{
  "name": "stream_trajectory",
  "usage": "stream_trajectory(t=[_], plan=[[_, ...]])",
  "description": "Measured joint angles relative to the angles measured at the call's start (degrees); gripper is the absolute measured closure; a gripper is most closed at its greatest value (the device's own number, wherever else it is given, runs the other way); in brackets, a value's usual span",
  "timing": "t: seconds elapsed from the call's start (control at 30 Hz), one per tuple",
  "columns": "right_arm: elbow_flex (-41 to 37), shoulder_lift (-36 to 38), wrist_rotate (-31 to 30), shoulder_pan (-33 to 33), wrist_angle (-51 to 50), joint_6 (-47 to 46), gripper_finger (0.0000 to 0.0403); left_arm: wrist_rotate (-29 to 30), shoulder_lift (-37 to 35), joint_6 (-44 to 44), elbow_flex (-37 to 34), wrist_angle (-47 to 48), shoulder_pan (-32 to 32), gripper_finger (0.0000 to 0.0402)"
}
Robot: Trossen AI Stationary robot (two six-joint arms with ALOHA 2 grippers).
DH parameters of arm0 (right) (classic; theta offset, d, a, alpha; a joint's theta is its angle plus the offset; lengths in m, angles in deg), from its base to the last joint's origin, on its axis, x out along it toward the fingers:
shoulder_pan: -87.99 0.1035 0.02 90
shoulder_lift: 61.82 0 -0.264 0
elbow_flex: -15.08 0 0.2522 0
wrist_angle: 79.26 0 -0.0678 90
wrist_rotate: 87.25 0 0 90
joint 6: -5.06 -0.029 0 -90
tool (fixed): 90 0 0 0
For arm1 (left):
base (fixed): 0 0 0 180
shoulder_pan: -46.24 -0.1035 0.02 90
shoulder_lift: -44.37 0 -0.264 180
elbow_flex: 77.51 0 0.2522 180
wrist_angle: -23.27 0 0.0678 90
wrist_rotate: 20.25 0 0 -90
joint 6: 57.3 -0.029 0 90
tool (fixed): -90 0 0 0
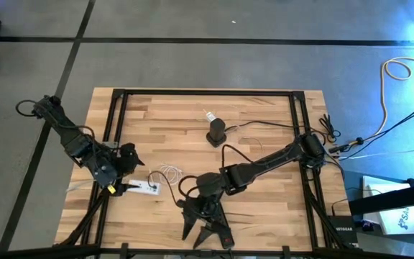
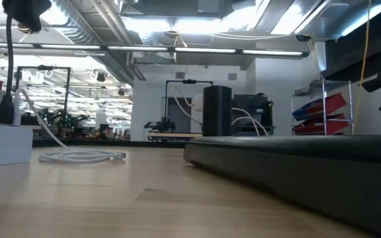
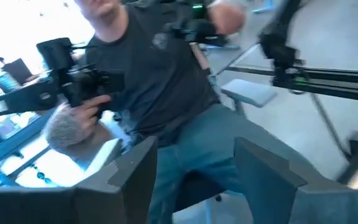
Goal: Insert USB
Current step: Insert the black USB cable into the white outlet extension
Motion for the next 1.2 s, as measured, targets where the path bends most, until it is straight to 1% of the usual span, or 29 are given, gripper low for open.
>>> stream_trajectory(t=[0.07,0.2,0.27,0.33,0.37,0.43,0.57,0.67,0.73,0.83,0.87,0.9,1.0,1.03,1.13,1.2], plan=[[0.0,0.0,-1.3,-0.1,-0.4,0.1,0.0210,-0.3,0.0,-2.8,0.0,-3.2,0.0,0.0022],[0.0,0.0,-1.4,0.0,-0.2,0.1,0.0210,0.0,0.0,-12.4,0.0,-10.6,0.8,0.0022],[0.0,0.0,-1.6,0.0,-0.4,0.1,0.0210,4.0,0.0,-16.7,0.0,-12.2,1.6,0.0022],[0.0,0.0,-2.5,0.0,-1.2,0.0,0.0210,10.8,0.0,-19.6,0.0,-11.2,2.1,0.0022],[0.0,0.0,-2.9,0.0,-1.4,0.0,0.0210,13.2,0.0,-20.4,0.0,-11.1,2.3,0.0022],[0.0,0.0,-3.7,0.1,-1.4,0.0,0.0210,14.3,0.8,-23.9,0.0,-13.4,2.3,0.0022],[0.0,0.0,-4.0,0.1,-1.1,0.0,0.0210,14.4,4.6,-34.6,0.0,-22.1,4.1,0.0022],[0.0,0.0,-4.0,0.1,-1.0,0.0,0.0210,17.9,8.4,-44.3,0.0,-29.5,6.4,0.0022],[0.0,0.0,-4.3,0.1,-1.1,0.0,0.0210,20.3,11.3,-49.2,0.0,-34.5,7.7,0.0022],[0.0,0.0,-5.0,0.1,-1.4,0.0,0.0210,21.5,16.5,-54.7,0.0,-40.2,8.9,0.0022],[0.0,0.0,-5.0,0.1,-1.4,0.0,0.0210,23.3,18.3,-56.8,0.0,-42.1,9.3,0.0022],[0.0,0.0,-5.0,0.1,-1.3,0.0,0.0210,26.7,20.3,-59.4,0.0,-44.6,9.7,0.0022],[0.0,0.0,-5.1,0.1,-1.3,0.0,0.0210,39.5,25.6,-67.8,0.0,-51.9,10.1,0.0027],[0.0,0.0,-5.2,0.1,-1.3,0.0,0.0210,41.8,26.7,-69.8,0.0,-53.4,9.9,0.0032],[0.0,0.0,-6.1,0.1,-1.3,0.0,0.0210,43.1,29.0,-71.1,0.0,-55.4,9.2,0.0056],[0.0,-0.1,-6.1,0.1,-1.3,0.0,0.0210,43.2,29.8,-70.8,0.0,-55.5,8.9,0.0083]])
